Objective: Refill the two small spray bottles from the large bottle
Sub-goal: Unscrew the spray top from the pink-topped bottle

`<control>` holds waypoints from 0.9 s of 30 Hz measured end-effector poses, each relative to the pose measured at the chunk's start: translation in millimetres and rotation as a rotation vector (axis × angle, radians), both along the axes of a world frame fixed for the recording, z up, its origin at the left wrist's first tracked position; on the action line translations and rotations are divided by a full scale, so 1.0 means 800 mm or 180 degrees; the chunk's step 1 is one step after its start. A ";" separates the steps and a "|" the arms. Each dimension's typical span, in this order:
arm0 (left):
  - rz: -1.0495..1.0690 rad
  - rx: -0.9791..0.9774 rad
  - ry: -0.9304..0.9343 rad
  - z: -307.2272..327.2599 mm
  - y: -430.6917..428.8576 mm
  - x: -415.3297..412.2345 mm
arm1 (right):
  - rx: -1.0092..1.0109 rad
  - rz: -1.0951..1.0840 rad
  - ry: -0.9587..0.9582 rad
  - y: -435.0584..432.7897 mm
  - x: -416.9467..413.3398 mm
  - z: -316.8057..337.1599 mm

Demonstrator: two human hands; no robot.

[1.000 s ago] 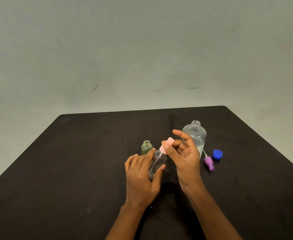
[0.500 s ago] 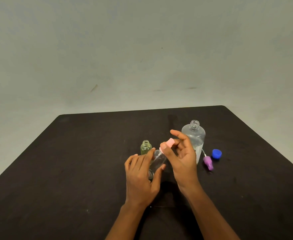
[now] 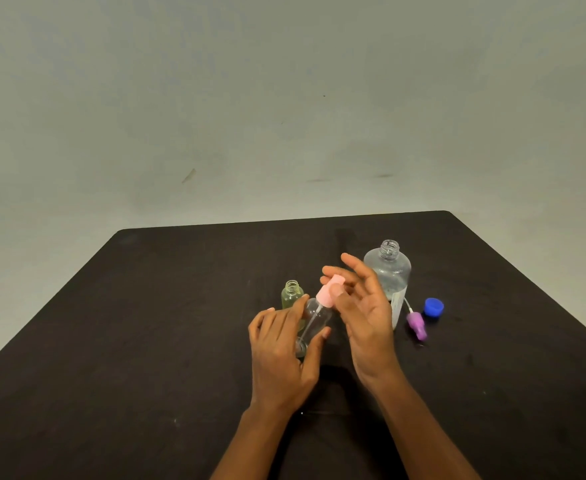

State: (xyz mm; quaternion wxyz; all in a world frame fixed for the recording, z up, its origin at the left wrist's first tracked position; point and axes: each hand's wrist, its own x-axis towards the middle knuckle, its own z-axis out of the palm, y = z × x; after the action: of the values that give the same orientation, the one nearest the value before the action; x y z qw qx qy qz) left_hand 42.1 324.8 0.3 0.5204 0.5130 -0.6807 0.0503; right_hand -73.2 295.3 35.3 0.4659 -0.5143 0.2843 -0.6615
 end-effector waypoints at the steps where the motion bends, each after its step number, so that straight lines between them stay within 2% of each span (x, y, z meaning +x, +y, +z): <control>1: -0.0004 0.0001 0.0003 0.000 0.000 0.000 | -0.0003 -0.0098 0.0057 0.001 0.001 0.001; 5: -0.0002 0.0044 0.0009 0.001 0.001 0.001 | 0.0012 -0.0192 0.0151 0.000 0.000 -0.001; 13: 0.0023 0.0039 -0.0004 0.001 0.000 -0.001 | 0.0016 0.0231 -0.0024 -0.001 -0.004 -0.001; 21: 0.0011 0.0089 -0.0008 0.001 0.002 -0.001 | -0.0015 -0.0315 0.0311 0.001 0.002 0.001; 27: 0.0033 0.0138 0.0010 0.002 0.003 -0.001 | 0.0037 0.0098 0.0115 0.003 -0.005 0.002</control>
State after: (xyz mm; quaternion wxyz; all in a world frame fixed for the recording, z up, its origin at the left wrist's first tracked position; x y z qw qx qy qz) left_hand 41.1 327.4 2.1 0.5100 0.5278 -0.6782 0.0375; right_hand -77.0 297.7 36.6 0.4738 -0.5278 0.2885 -0.6432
